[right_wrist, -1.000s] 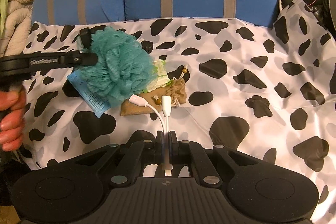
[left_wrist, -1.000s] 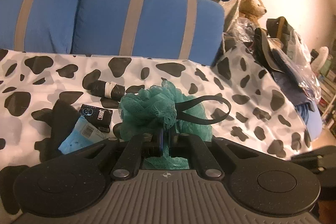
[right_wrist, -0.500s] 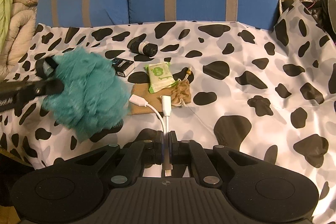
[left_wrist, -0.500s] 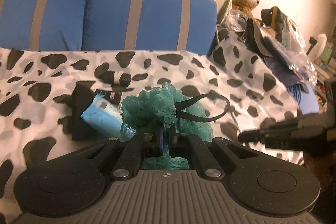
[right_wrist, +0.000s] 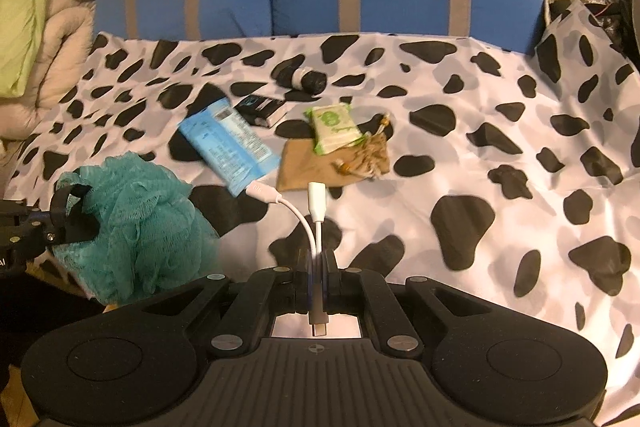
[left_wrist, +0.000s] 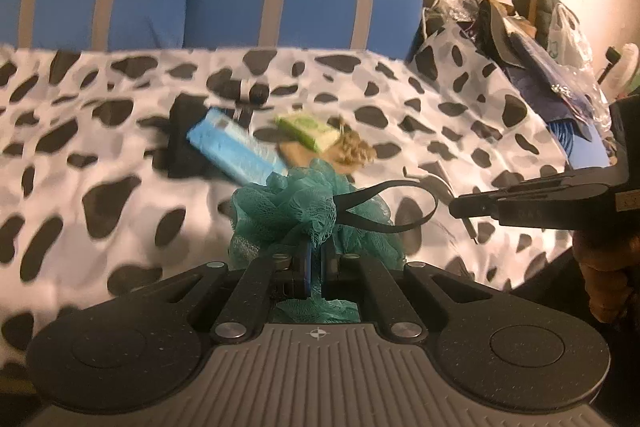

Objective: Organize soft objects
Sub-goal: 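Carry the teal loofah and white adapter over the cardboard box with both tools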

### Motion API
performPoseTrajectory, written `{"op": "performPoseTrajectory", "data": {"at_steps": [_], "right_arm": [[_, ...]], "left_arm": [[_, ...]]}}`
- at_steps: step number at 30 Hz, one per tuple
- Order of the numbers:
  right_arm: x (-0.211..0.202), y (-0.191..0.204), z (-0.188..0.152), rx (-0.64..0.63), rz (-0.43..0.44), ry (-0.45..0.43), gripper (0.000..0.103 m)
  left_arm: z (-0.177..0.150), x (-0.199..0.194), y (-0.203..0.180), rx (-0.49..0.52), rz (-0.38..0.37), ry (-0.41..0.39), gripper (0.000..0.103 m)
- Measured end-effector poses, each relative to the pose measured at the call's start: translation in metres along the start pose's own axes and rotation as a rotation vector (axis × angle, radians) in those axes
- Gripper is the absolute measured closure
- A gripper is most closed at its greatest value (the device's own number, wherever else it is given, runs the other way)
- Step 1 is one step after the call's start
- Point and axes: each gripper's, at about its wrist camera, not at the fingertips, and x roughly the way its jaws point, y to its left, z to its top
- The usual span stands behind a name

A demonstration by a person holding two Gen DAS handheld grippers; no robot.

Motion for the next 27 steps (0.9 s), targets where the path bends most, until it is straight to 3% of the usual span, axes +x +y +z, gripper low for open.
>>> {"op": "performPoseTrajectory", "data": {"at_steps": [27], "right_arm": [[-0.025,0.063,-0.070,-0.094,0.151,0.225,0.096]], "left_arm": [[-0.058,-0.034,-0.021,-0.041,0.014,0.223,0.099]]}}
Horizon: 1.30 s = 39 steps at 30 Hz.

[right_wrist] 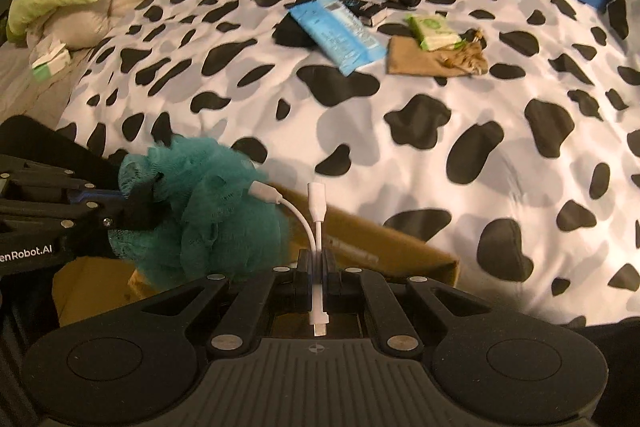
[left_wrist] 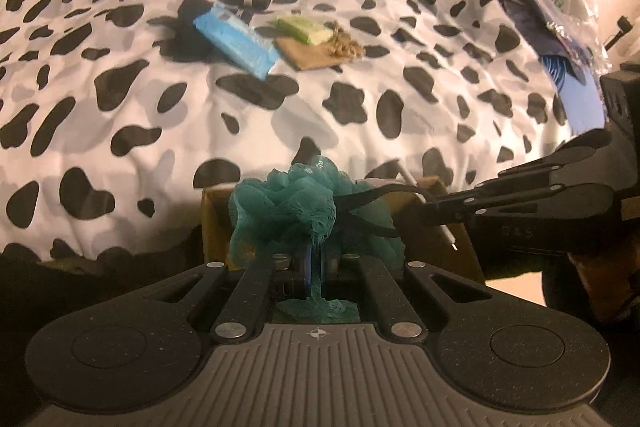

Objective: Organize soft objects
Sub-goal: 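Carry the teal loofah and white adapter over the cardboard box with both tools, then open both tools to drop the loofah and adapter into the box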

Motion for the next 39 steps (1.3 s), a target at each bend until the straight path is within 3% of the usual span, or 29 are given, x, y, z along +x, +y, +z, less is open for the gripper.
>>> {"op": "performPoseTrajectory", "data": {"at_steps": [7,18,22,24,25,26,29,39], "right_arm": [[0.013,0.003,-0.007,0.005,-0.026,0.088,0.096],[0.022,-0.002,-0.011,0.035,-0.036,0.163,0.096],[0.025,0.000,-0.011,0.021,-0.036,0.179,0.094],[0.026,0.001,-0.010,0.015,-0.057,0.182,0.066],[0.025,0.002,-0.010,0.012,-0.068,0.175,0.034],[0.024,0.003,-0.009,0.008,-0.076,0.163,0.013],[0.022,0.002,-0.008,0.004,-0.069,0.150,0.004],[0.027,0.002,-0.008,0.009,-0.095,0.170,0.000]], "left_arm": [[-0.003,0.015,0.004,-0.005,0.032,0.087,0.099],[-0.004,0.022,0.001,0.010,0.045,0.123,0.099],[-0.002,0.026,0.005,-0.016,0.076,0.128,0.090],[-0.001,0.028,0.008,-0.036,0.093,0.139,0.075],[0.000,0.030,0.010,-0.045,0.100,0.143,0.059],[0.000,0.030,0.011,-0.050,0.106,0.144,0.045],[0.000,0.031,0.011,-0.049,0.116,0.149,0.036],[-0.001,0.035,0.012,-0.057,0.133,0.177,0.036]]}}
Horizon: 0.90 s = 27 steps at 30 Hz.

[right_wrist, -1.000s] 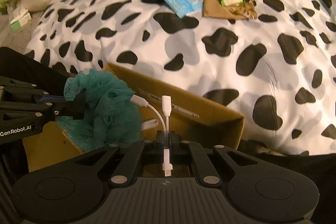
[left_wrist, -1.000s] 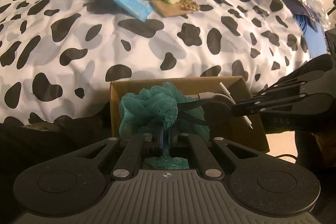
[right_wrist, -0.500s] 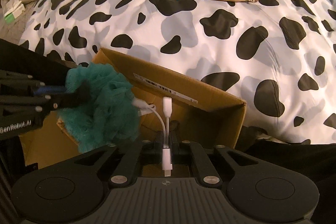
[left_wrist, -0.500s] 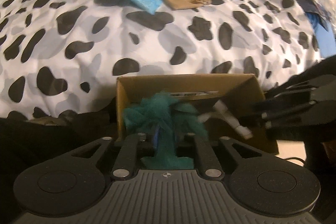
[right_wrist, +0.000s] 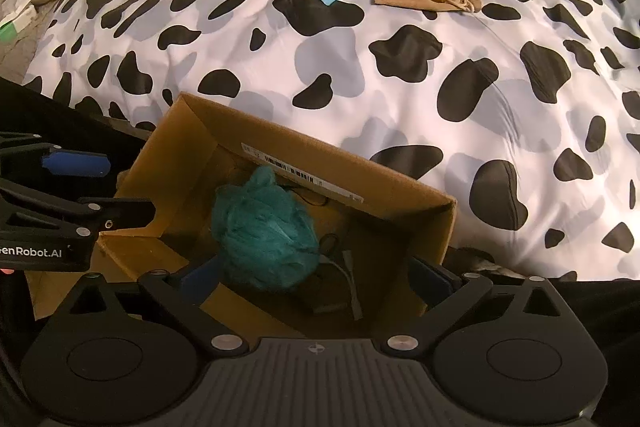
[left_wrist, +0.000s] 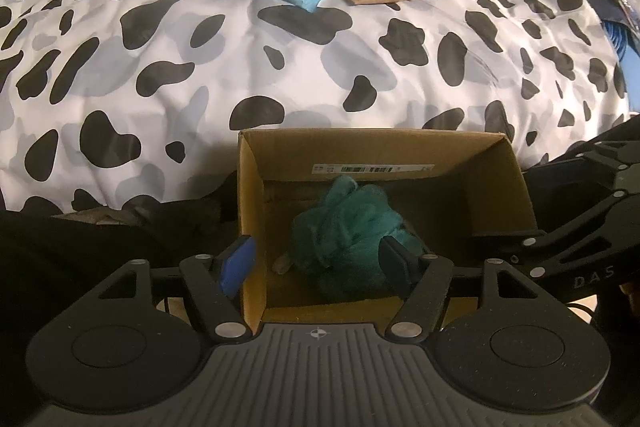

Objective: Organize soft objects
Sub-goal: 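Open both tools to drop the loofah and adapter into the box, then move both tools back from the box toward the bed items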

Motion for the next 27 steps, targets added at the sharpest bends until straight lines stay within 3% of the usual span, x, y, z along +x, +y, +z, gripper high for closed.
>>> {"op": "performPoseTrajectory", "data": {"at_steps": [17,27], "right_arm": [[0.000,-0.003,0.001,0.019,-0.032,-0.010,0.000],[-0.008,-0.016,0.000,0.060,-0.046,-0.054,0.000]], "left_arm": [[0.001,-0.002,0.003,-0.021,-0.015,-0.011,0.036],[0.011,-0.011,0.009,-0.084,-0.035,-0.094,0.036]]}}
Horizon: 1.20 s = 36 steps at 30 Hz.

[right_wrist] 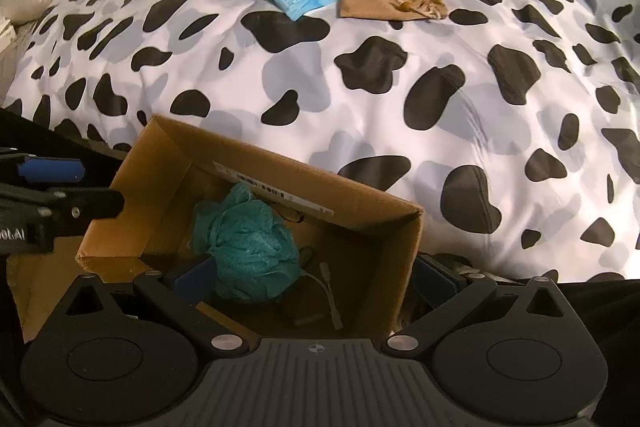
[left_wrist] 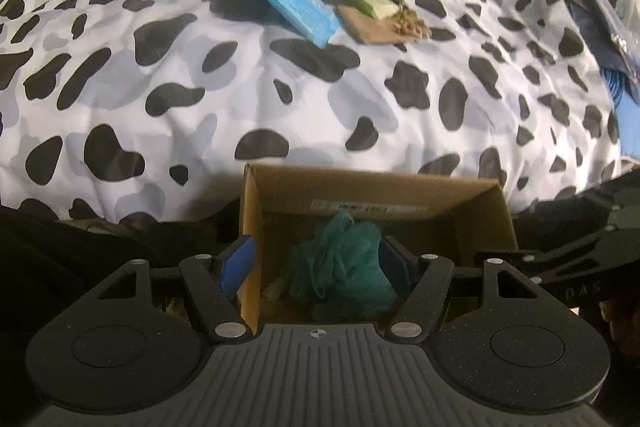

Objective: Organize soft objects
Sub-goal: 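Move both tools back from the box toward the bed items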

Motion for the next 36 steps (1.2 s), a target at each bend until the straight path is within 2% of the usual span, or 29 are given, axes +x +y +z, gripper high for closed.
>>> {"op": "performPoseTrajectory", "data": {"at_steps": [10,17,24,36], "right_arm": [[-0.008,-0.027,0.007,0.092,-0.031,-0.071,0.000],[-0.013,-0.036,0.023,0.091,-0.020,-0.153,0.000],[-0.009,-0.040,0.044,0.055,-0.046,-0.209,0.000],[0.000,-0.052,0.069,0.067,-0.048,-0.242,0.000]], "left_arm": [[0.014,-0.004,-0.003,0.003,-0.004,-0.070,0.036],[0.023,0.000,0.001,0.010,-0.007,-0.078,0.036],[0.037,0.002,0.010,-0.006,-0.029,-0.117,0.036],[0.063,0.015,0.018,0.012,-0.048,-0.182,0.036]]}}
